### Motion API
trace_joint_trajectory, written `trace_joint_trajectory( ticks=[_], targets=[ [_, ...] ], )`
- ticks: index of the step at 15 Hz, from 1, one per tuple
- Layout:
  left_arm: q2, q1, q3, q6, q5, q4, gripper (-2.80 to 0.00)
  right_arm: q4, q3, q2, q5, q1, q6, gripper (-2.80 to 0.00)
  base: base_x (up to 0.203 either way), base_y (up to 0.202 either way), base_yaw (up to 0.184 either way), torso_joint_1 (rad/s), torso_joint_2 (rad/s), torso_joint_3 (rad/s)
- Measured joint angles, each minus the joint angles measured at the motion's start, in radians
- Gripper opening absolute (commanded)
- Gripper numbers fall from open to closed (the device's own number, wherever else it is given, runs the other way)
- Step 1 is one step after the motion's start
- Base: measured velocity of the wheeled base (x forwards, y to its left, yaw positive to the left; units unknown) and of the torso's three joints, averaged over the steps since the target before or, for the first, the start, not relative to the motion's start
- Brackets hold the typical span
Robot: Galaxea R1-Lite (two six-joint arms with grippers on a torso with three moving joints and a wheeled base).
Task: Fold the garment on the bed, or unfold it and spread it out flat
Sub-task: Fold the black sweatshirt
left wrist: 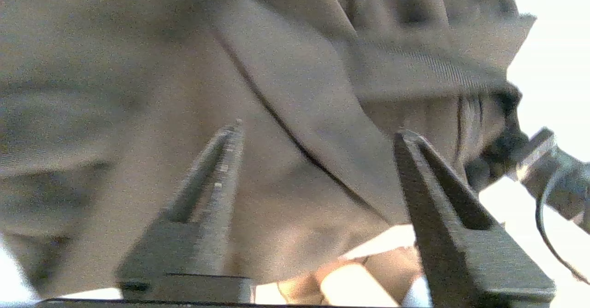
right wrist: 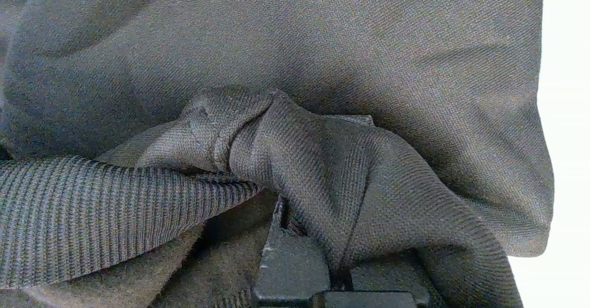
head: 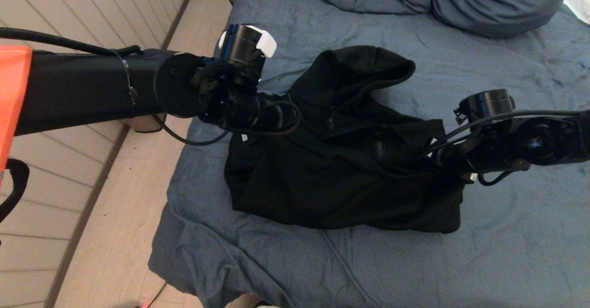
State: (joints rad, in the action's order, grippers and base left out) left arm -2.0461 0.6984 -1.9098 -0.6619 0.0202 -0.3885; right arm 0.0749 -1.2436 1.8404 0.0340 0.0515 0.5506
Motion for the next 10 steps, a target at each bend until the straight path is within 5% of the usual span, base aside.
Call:
trace_joint_trajectory(
  ticks=[8,9,10],
  targets=[
    [-0.121,0.101,-0.008,0.003,0.004,0.021,0.0,0.0,0.008,0.003,-0.001,0.0,0.0,-2.8,0.0,0.0,0.0,0.0,0.0,0.0],
    [-0.134,0.104,-0.011,0.005,0.004,0.038,-2.61,0.0,0.009,0.003,-0.001,0.0,0.0,-2.8,0.0,0.0,0.0,0.0,0.0,0.0],
    [-0.143,0.107,-0.012,0.004,0.005,0.053,-2.8,0.0,0.01,0.003,-0.001,0.001,0.0,-2.8,0.0,0.0,0.0,0.0,0.0,0.0]
  ],
)
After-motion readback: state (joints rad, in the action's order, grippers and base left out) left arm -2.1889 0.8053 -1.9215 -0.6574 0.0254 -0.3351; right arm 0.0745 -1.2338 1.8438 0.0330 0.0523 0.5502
